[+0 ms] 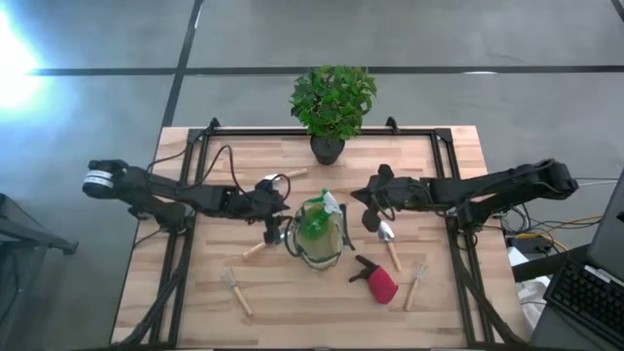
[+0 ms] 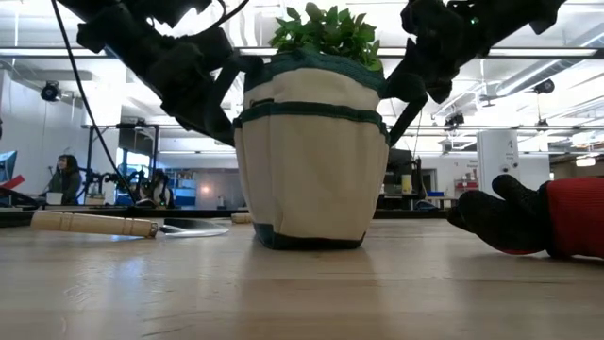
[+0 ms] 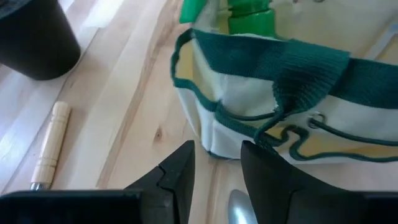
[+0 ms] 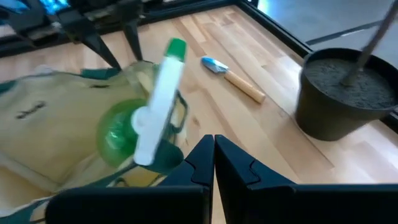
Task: Pick & Place Garden tools in Gardening bag
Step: Put the green spray bottle into the green gardening bag
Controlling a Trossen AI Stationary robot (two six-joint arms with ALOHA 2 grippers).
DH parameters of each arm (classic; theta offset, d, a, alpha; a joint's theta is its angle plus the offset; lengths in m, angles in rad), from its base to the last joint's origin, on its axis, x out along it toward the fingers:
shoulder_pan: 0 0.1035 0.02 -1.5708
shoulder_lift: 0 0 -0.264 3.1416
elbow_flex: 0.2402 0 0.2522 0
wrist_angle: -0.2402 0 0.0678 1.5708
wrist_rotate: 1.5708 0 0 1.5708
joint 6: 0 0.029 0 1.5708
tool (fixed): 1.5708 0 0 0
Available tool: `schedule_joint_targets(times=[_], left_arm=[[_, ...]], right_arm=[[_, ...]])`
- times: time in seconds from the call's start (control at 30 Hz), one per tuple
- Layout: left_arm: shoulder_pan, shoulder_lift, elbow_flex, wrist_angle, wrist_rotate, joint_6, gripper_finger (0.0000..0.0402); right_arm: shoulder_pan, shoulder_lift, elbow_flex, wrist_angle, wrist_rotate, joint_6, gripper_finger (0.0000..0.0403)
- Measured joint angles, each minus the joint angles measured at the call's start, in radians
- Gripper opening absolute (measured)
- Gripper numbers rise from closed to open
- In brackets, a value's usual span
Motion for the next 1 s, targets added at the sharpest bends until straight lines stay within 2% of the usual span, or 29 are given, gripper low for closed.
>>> schedule_joint_targets(times=[0.13,0.37,0.6,1.0], left_arm=[[-0.022,0.000,0.000,-0.001,0.003,0.003,0.0132],[-0.025,0.000,0.000,0.005,0.002,0.010,0.0132],[-0.025,0.000,0.000,0.011,0.002,0.010,0.0132],[-0.025,0.000,0.000,0.015,0.003,0.013,0.0132]], right_arm=[[0.000,-0.005,0.000,0.003,-0.037,0.022,0.0009],[-0.034,0.046,-0.001,0.025,-0.038,-0.001,0.0009],[-0.076,0.041,-0.001,0.036,-0.034,-0.009,0.0008],[-0.078,0.041,-0.001,0.028,-0.052,-0.012,0.0008]])
